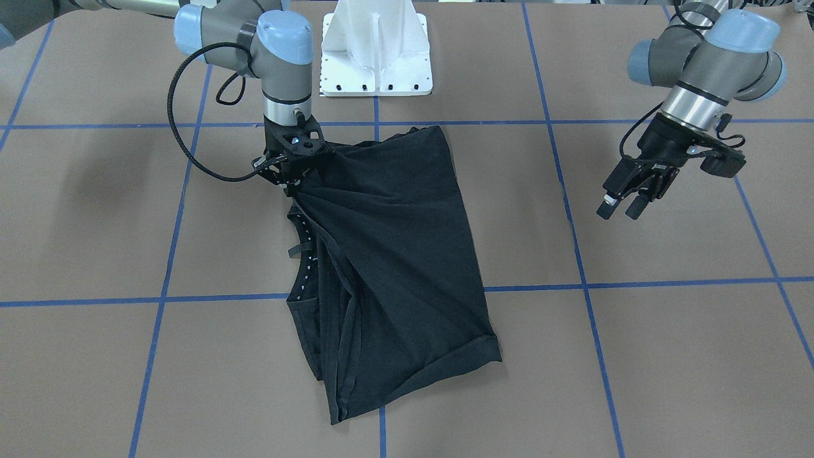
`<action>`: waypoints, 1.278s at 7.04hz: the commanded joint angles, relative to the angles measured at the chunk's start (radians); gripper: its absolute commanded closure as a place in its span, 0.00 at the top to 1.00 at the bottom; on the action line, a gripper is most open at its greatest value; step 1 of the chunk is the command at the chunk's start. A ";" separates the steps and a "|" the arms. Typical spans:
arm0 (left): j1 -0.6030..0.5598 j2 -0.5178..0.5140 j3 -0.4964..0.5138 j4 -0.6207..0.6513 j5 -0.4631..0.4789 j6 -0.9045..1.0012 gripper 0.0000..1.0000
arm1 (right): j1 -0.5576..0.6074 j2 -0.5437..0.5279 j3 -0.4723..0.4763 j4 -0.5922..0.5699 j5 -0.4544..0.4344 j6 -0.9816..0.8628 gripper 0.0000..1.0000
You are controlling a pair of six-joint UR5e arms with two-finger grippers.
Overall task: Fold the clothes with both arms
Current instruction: 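Move the right gripper to the shirt corner nearest the robot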
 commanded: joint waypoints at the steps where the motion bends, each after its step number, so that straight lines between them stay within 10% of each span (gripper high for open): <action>1: 0.000 -0.001 -0.002 0.002 0.000 0.000 1.00 | 0.019 0.005 0.011 0.002 0.004 0.039 0.51; 6: 0.000 -0.003 -0.005 0.002 0.000 0.003 1.00 | -0.093 -0.083 0.074 0.260 -0.004 1.001 0.67; 9: 0.000 -0.006 -0.008 0.002 0.000 0.003 1.00 | -0.128 -0.150 0.091 0.260 -0.001 1.198 0.68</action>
